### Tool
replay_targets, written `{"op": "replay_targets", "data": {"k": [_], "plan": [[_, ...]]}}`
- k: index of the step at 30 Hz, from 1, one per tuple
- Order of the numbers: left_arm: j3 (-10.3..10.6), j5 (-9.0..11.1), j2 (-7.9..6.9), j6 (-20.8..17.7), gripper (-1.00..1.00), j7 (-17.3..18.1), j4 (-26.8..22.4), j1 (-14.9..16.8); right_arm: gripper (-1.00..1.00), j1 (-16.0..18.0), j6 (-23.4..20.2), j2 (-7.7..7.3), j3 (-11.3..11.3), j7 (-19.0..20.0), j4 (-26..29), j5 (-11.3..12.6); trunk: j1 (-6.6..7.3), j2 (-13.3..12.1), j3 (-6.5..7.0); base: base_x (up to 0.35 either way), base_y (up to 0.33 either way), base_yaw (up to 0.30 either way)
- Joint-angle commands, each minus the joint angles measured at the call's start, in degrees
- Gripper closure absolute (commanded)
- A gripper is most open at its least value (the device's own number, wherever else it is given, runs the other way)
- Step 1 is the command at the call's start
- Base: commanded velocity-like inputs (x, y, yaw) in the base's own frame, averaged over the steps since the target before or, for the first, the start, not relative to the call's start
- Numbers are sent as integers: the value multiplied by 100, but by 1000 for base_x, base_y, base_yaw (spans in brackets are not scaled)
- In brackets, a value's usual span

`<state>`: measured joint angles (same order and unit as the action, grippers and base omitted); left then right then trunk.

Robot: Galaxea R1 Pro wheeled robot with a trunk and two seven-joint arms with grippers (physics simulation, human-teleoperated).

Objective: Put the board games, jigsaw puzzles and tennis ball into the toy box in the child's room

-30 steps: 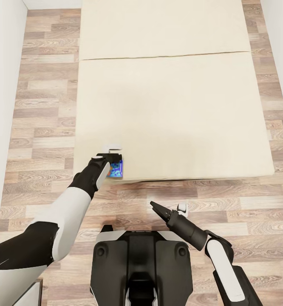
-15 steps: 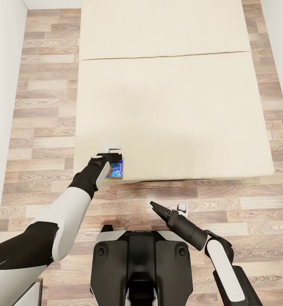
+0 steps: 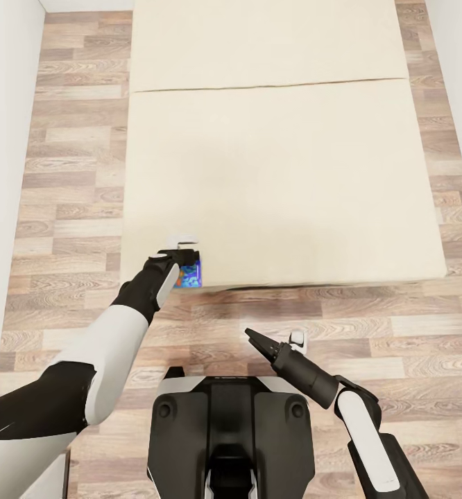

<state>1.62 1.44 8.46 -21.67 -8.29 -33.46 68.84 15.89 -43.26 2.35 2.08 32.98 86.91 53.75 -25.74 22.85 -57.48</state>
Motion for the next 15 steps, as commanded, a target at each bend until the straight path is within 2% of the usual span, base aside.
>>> {"op": "replay_targets", "data": {"k": [1,15], "plan": [[5,76,-3,-47,-100,-43,59,-2,-100,1,-39,3,-6,-2,2,21,-4,6,-6,-30,0,0],[5,76,-3,-48,-100,-44,59,-2,-100,1,-36,3,-6,-2,2,21,-4,6,-6,-7,0,0]]}}
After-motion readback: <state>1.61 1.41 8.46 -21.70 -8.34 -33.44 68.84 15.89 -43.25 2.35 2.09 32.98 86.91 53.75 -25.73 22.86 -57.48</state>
